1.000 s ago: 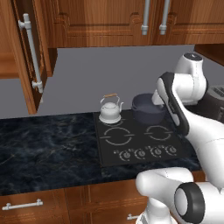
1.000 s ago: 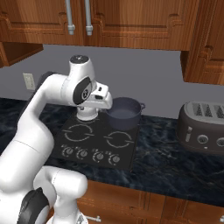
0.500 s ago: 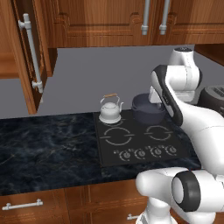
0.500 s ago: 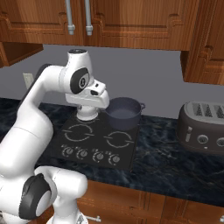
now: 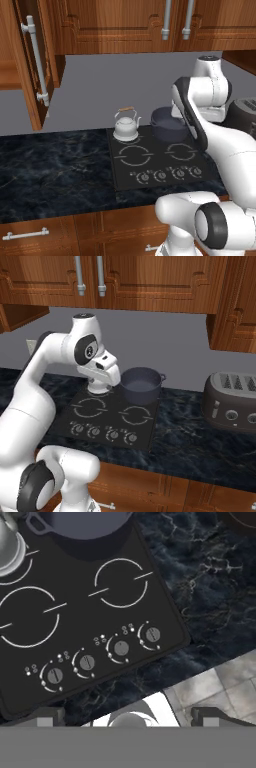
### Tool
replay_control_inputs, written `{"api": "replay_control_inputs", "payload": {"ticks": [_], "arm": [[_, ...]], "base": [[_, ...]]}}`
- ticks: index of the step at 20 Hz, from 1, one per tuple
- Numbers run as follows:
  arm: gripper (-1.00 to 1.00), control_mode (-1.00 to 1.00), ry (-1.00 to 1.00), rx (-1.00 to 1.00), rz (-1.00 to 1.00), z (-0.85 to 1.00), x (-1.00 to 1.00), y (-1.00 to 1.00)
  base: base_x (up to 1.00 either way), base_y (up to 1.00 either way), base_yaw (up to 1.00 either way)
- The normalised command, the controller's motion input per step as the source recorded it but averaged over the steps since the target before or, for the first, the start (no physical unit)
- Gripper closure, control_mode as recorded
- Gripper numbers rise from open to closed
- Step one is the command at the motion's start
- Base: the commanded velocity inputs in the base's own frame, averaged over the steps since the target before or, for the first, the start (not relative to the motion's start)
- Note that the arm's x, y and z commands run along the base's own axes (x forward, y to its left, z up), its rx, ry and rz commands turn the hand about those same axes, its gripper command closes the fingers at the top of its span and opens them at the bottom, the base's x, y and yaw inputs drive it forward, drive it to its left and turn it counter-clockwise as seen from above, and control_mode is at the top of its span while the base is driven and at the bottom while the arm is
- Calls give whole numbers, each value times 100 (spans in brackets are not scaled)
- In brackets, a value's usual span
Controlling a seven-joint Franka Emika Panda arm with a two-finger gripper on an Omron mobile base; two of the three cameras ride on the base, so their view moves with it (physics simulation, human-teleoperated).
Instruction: Pick the kettle from the cabinet and place it on a stove burner. Then pick the pot from the counter and place it on another stove burner. Finally, turn both burners on.
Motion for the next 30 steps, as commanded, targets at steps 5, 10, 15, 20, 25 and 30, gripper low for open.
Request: {"api": "replay_control_inputs", "payload": {"ticks": [5, 10, 15, 20, 25, 30], "arm": [[-100, -100, 1, 4, -8, 0, -2, 0], [-100, -100, 7, 7, 7, 0, 0, 0], [-100, -100, 6, 3, 15, 0, 0, 0], [-100, -100, 0, 0, 17, 0, -11, 5], [-100, -100, -2, 0, 13, -9, -41, 6], [-100, -100, -5, 0, 1, -21, -34, 0]], "base": [[0, 0, 0], [0, 0, 0], [0, 0, 0], [0, 0, 0], [0, 0, 0], [0, 0, 0]]}}
